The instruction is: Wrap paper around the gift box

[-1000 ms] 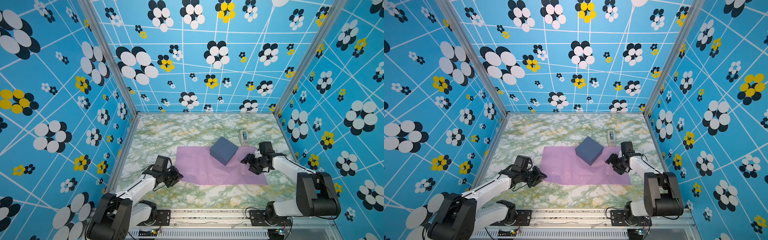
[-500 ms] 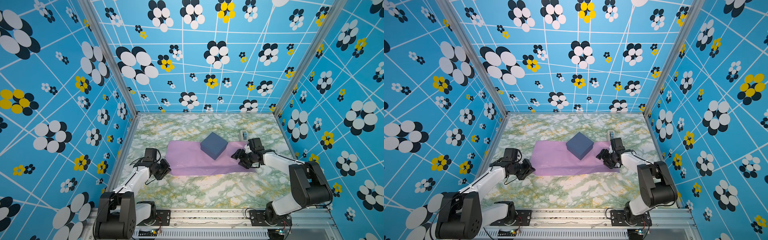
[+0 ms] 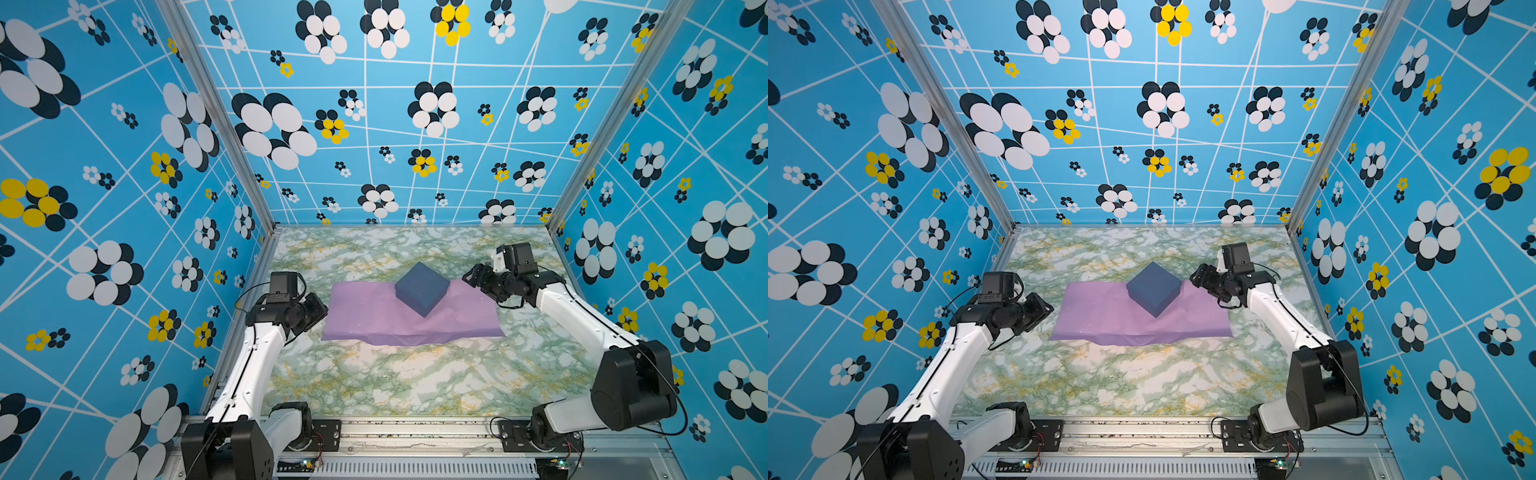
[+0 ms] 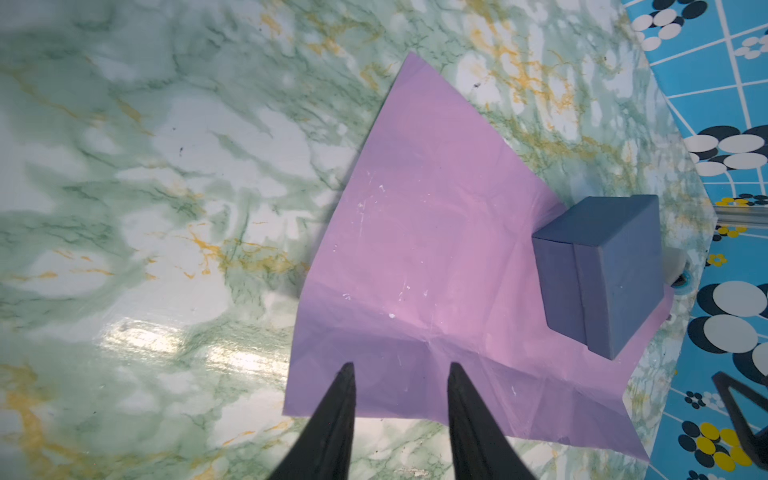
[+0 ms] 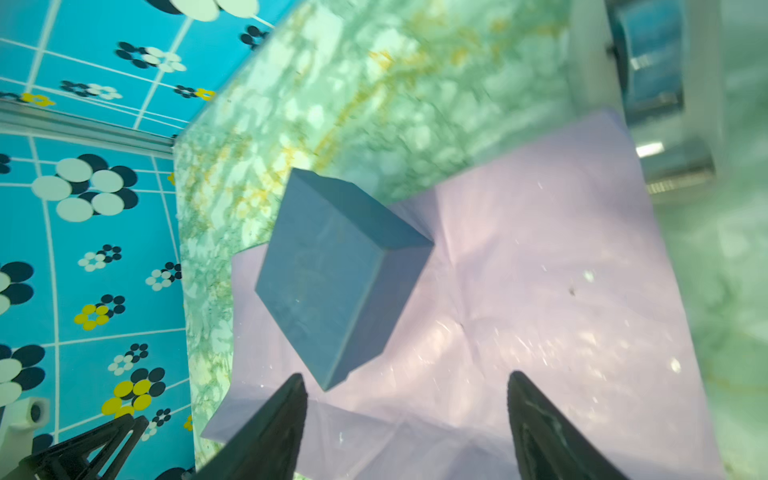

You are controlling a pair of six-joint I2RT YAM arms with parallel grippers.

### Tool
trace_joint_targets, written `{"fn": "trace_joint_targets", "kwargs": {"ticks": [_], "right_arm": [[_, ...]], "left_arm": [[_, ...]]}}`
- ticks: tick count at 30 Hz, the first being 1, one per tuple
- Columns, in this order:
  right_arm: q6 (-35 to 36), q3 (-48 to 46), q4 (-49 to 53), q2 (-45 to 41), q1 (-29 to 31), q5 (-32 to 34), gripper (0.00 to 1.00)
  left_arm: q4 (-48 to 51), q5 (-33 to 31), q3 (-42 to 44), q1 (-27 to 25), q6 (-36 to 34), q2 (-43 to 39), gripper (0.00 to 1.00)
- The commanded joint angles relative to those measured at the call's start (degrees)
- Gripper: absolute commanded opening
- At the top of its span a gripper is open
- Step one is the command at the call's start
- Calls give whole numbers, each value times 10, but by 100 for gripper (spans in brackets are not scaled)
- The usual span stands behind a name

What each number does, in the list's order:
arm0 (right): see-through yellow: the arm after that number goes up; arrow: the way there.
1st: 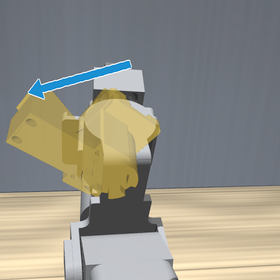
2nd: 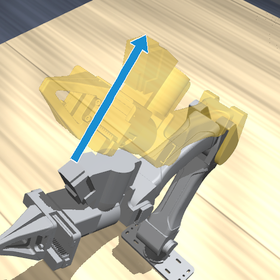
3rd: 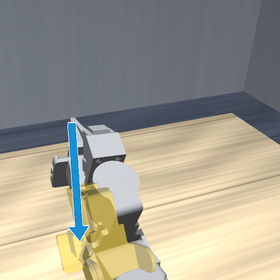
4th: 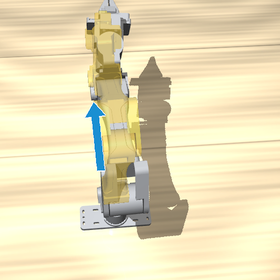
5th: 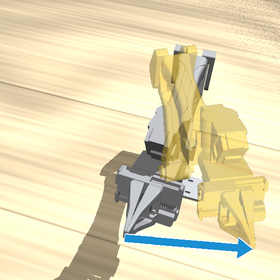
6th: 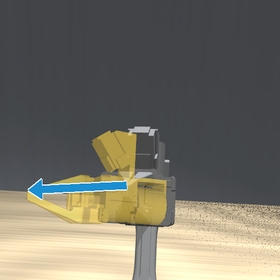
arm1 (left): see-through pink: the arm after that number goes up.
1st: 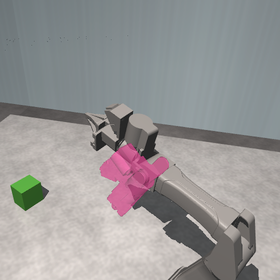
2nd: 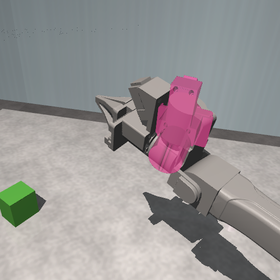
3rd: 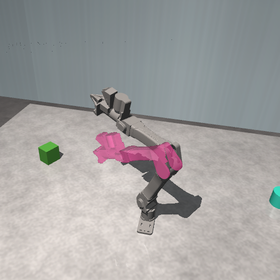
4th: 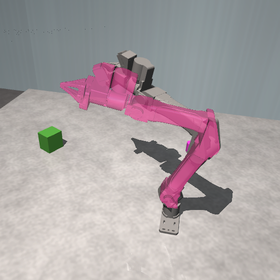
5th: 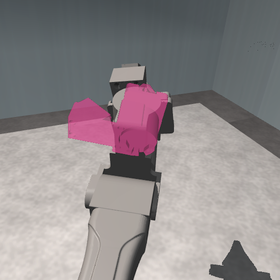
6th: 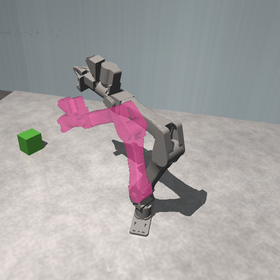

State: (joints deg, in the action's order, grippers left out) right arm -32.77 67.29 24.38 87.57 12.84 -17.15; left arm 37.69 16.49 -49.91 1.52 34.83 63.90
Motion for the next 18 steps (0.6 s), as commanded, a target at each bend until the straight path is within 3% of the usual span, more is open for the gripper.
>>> {"fn": "trace_joint_targets", "kwargs": {"ticks": [1,7,11,18], "right_arm": [[90,79,60,91,4,-34,78],[181,257,126,245,16,-77,77],[209,320,131,300,23,-112,77],[281,423,168,405,42,-179,76]], "left_arm": [[-3,21,-4,-34,-18,23,37],[-151,54,23,-112,14,136,31],[-224,52,16,-123,23,211,28],[-249,32,-9,-125,2,294,26]]}}
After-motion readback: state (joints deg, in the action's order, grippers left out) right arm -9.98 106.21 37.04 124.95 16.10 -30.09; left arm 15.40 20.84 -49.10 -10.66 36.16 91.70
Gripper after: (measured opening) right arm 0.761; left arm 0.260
